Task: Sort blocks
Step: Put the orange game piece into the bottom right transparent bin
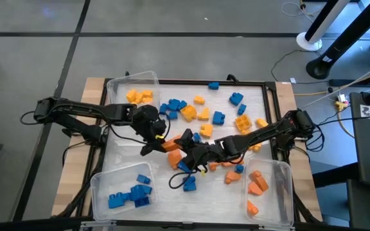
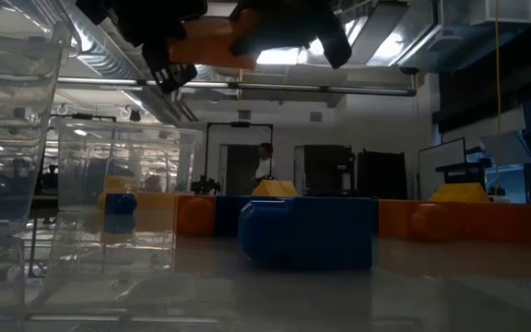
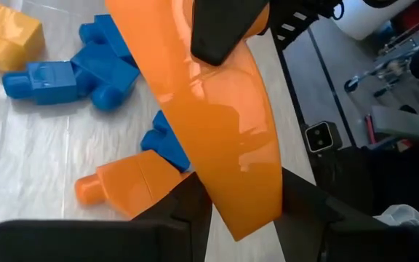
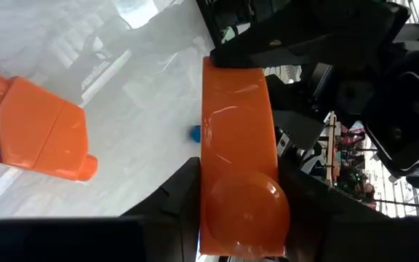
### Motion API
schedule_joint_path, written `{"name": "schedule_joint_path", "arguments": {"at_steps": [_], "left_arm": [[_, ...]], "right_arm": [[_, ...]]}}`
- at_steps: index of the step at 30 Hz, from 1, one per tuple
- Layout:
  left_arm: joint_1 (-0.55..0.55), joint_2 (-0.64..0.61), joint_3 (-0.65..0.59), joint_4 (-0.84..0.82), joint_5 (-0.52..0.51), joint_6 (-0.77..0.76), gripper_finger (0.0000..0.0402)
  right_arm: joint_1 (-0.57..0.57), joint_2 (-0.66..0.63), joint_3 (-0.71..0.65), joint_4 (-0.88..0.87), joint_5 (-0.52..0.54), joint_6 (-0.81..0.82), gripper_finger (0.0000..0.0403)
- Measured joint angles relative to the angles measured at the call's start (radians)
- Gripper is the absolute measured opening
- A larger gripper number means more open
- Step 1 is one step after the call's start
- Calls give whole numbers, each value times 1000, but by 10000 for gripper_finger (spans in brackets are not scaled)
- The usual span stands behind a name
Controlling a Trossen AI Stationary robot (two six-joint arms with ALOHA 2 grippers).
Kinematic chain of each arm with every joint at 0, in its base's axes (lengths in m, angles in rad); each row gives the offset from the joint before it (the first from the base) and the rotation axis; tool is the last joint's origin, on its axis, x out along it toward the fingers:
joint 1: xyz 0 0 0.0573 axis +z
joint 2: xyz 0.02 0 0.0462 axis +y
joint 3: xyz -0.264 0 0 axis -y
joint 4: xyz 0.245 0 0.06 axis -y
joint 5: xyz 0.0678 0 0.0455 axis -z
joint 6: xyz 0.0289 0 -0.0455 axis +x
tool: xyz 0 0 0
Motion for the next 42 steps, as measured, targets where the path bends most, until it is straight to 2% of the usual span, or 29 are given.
{"name": "schedule_joint_path", "arguments": {"at_steps": [15,20,25,28,33,37,42], "left_arm": [[5,-1,0,-40,14,-22,114],[43,-1,0,-116,8,-57,114],[76,-2,0,-154,7,-13,114],[86,-2,0,-157,6,1,114],[85,-2,0,-156,5,12,114],[84,-2,0,-156,5,11,114],[84,-2,0,-155,5,14,114]], "right_arm": [[23,-2,-4,-156,-113,259,140],[87,-53,-4,-173,-98,277,143],[172,-146,-2,-216,-46,349,142],[228,-207,-2,-298,-11,473,142],[320,-299,-2,-442,-19,733,143],[392,-372,-1,-540,-72,934,143],[475,-438,-1,-686,-204,1259,144]]}}
